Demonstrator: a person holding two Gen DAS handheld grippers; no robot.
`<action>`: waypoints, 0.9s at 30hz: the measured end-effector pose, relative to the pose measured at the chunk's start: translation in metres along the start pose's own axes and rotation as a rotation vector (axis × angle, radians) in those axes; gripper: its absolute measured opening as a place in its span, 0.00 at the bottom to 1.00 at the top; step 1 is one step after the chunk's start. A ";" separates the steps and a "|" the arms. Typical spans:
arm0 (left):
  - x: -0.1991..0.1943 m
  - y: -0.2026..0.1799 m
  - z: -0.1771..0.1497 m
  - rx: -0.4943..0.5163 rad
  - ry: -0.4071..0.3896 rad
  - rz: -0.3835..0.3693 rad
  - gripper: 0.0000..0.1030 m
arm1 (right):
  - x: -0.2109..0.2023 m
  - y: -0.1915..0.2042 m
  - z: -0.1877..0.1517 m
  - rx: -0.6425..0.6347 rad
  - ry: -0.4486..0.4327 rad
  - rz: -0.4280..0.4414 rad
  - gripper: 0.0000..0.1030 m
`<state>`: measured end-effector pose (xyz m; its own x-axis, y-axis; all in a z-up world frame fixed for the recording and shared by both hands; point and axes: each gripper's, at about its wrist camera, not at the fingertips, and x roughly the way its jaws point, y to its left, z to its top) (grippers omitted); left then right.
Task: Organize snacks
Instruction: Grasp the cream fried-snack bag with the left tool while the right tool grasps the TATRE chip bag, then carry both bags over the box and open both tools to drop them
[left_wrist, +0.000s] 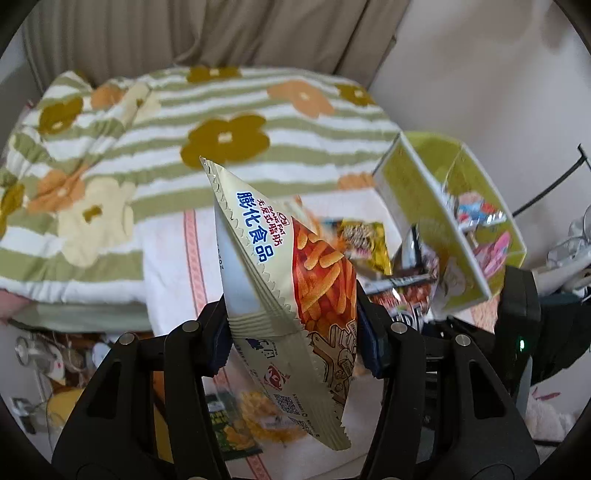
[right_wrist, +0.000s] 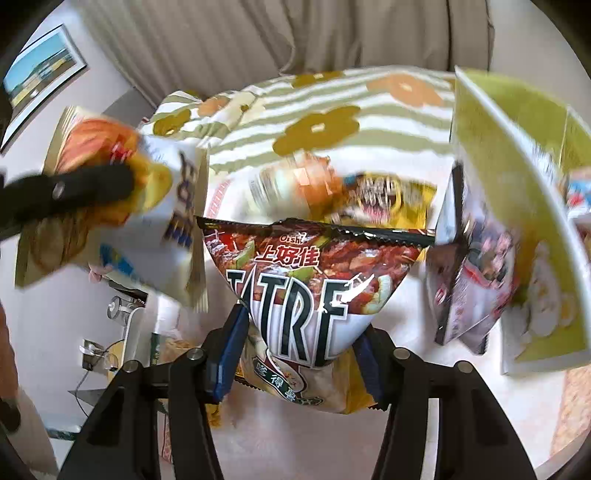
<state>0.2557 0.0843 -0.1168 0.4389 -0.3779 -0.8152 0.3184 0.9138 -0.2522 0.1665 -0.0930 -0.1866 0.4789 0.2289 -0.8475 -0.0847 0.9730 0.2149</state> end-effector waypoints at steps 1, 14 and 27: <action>-0.006 0.000 0.004 -0.003 -0.017 -0.003 0.50 | -0.006 0.002 0.002 -0.010 -0.014 -0.003 0.49; -0.047 -0.071 0.040 -0.022 -0.193 0.021 0.50 | -0.102 -0.042 0.020 -0.031 -0.203 0.050 0.48; 0.013 -0.238 0.075 0.013 -0.199 -0.052 0.50 | -0.202 -0.193 0.044 -0.030 -0.295 -0.019 0.48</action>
<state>0.2489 -0.1493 -0.0282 0.5784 -0.4480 -0.6817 0.3556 0.8906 -0.2836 0.1245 -0.3279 -0.0357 0.7139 0.1955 -0.6724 -0.0970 0.9786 0.1816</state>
